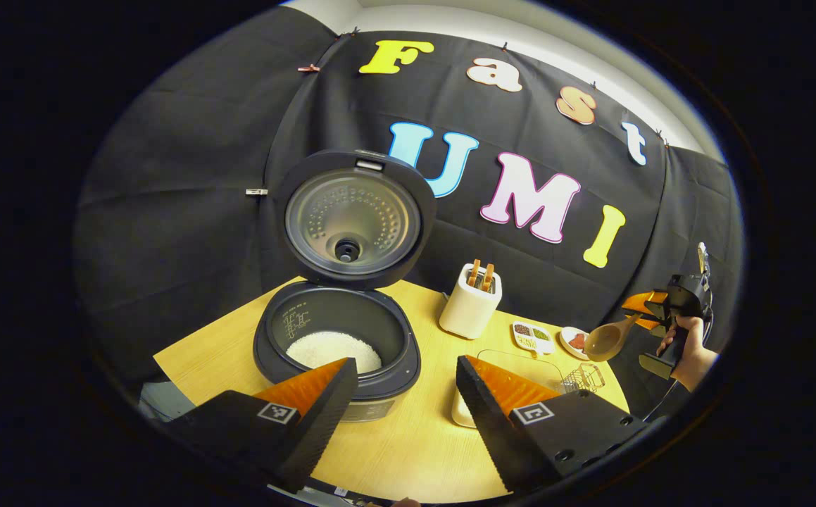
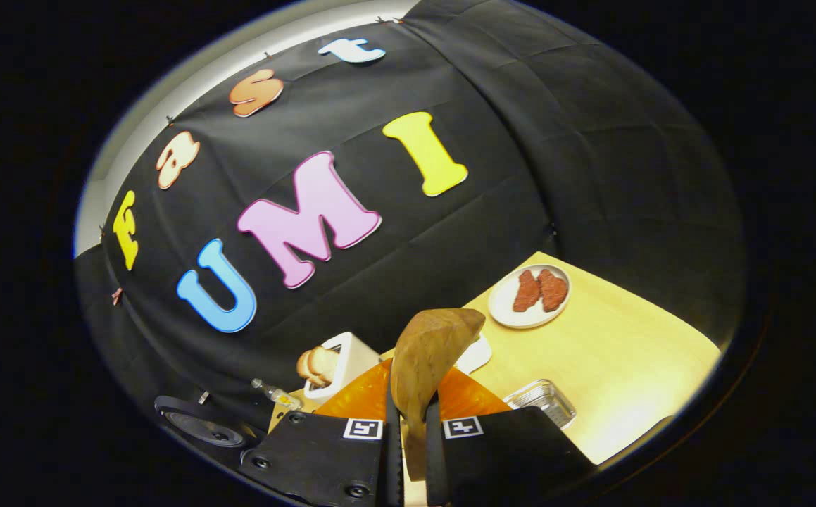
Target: Close the left gripper, press the button to open the rice cooker; take a wooden spoon from the chopstick holder with the right hand, scoop a spoonful of rice and pour it into the rice cooker, then put the wooden spoon back into the chopstick holder.
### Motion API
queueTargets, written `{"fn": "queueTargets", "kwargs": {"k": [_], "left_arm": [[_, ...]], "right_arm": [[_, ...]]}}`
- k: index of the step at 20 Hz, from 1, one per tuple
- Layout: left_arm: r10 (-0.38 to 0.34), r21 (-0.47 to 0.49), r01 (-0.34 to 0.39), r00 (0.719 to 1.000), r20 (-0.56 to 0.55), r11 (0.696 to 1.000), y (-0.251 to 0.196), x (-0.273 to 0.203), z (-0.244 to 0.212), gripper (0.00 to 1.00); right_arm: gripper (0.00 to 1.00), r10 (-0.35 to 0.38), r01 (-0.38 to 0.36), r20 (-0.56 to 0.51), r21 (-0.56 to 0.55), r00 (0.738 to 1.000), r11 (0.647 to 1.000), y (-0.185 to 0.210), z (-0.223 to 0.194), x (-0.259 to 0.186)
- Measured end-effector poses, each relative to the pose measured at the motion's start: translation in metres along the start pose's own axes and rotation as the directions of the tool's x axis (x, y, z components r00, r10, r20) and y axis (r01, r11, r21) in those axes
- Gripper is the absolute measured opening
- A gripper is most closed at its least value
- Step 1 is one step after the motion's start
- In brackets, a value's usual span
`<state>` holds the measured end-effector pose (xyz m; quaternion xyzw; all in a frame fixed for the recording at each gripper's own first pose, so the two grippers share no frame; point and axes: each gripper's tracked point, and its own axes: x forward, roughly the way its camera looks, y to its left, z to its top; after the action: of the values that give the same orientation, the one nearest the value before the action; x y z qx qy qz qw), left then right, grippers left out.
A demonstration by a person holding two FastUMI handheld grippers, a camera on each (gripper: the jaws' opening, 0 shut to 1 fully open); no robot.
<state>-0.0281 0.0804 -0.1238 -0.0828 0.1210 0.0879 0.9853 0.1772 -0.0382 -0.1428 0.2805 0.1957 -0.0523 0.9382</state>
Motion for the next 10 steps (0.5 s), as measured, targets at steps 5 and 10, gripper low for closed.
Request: {"fn": "queueTargets", "kwargs": {"k": [5, 10], "left_arm": [[0.046, 0.047, -0.045, 0.999, -0.002, 0.998, -0.02, -0.008, 0.003, 0.95], [0.107, 0.046, -0.108, 0.994, 0.018, 0.993, -0.033, -0.024, 0.005, 0.95]], "right_arm": [[0.16, -0.095, 0.095, -0.002, 0.021, 0.995, 0.995, -0.066, 0.006, 0.018], [0.17, -0.134, 0.134, -0.04, 0.01, 0.99, 0.991, -0.1, -0.011, 0.047]]}}
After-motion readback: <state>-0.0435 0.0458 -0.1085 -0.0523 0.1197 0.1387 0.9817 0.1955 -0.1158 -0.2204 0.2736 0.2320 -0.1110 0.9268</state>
